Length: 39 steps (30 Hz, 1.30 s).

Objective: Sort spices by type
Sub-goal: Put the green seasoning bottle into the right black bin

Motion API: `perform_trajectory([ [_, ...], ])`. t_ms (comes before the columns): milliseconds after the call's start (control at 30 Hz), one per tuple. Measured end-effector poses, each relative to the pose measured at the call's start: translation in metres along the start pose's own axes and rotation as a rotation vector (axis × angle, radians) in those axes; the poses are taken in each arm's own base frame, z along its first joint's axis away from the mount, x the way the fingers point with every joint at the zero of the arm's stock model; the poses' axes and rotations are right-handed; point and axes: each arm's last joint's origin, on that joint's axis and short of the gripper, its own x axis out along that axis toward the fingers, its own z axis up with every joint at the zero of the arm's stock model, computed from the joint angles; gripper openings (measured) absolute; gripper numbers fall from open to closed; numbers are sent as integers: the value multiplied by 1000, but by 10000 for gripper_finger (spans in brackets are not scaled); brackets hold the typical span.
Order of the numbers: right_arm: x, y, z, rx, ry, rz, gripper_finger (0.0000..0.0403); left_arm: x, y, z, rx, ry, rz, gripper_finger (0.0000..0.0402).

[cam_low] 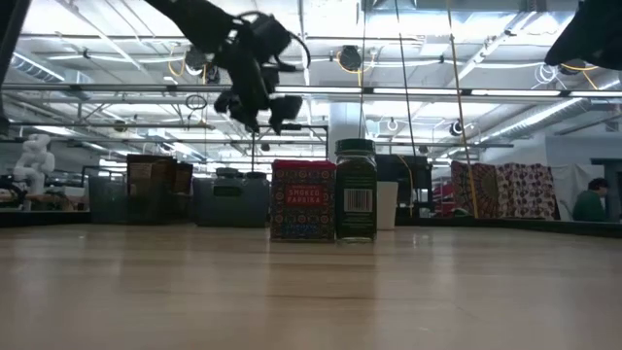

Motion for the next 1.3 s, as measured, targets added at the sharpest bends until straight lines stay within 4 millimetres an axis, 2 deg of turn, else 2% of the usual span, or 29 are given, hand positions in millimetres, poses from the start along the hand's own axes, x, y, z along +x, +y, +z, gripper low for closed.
perform_trajectory([
  [100,0,0,0,-3,-1,-1,0,-16,4,12,37,-30,-96,254],
  [233,0,-1,1,-37,-8,-8,0,-42,-2,24,146,-53,-495,254],
  [367,4,-3,4,-92,-15,-31,0,-71,-19,18,277,-3,-1029,254],
  [467,6,-5,9,-152,-37,-59,0,-93,-36,5,330,51,-1245,254],
  [700,12,-5,18,-256,-83,-89,0,-130,-64,-32,501,73,-1364,254],
  [833,13,-2,21,-304,-98,-60,0,-142,-76,-51,564,83,-1387,254],
  [1033,14,3,25,-412,-129,-33,0,-141,-100,-86,649,150,-1381,254],
  [1300,28,-10,25,-464,-34,-36,0,-128,-124,-106,653,122,-1369,254],
])
